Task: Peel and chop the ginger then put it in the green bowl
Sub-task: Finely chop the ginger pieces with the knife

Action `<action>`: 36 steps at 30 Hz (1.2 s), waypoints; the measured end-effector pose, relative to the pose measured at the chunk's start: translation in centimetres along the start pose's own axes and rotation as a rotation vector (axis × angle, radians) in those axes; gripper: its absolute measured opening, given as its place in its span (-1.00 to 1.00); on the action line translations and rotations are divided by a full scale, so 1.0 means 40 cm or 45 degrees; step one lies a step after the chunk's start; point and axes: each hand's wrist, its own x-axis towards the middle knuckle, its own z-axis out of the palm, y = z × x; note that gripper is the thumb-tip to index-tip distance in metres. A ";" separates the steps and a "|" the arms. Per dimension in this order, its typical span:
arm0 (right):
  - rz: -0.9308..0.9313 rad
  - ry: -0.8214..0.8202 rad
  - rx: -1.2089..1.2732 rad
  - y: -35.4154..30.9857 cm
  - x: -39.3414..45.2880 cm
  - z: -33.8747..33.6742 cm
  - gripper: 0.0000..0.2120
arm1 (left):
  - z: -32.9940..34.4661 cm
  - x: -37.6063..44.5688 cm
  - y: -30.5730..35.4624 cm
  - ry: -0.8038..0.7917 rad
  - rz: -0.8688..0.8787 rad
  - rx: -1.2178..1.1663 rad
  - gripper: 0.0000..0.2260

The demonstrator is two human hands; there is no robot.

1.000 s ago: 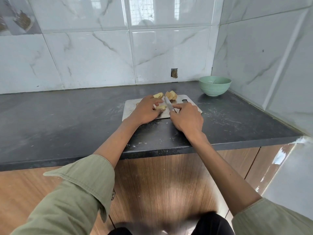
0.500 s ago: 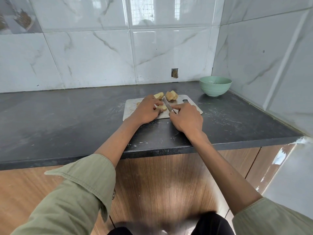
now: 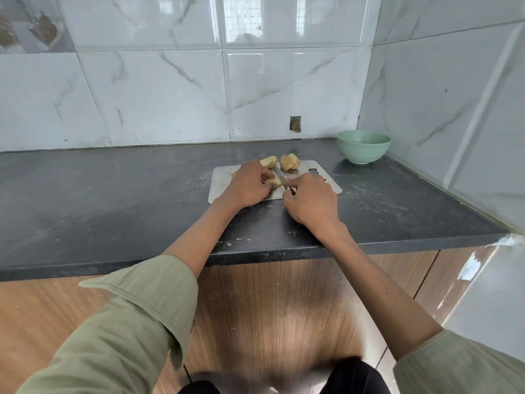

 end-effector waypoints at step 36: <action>0.035 0.001 0.000 -0.025 -0.019 -0.019 -0.64 | 0.004 0.002 -0.017 0.052 0.069 -0.023 -0.91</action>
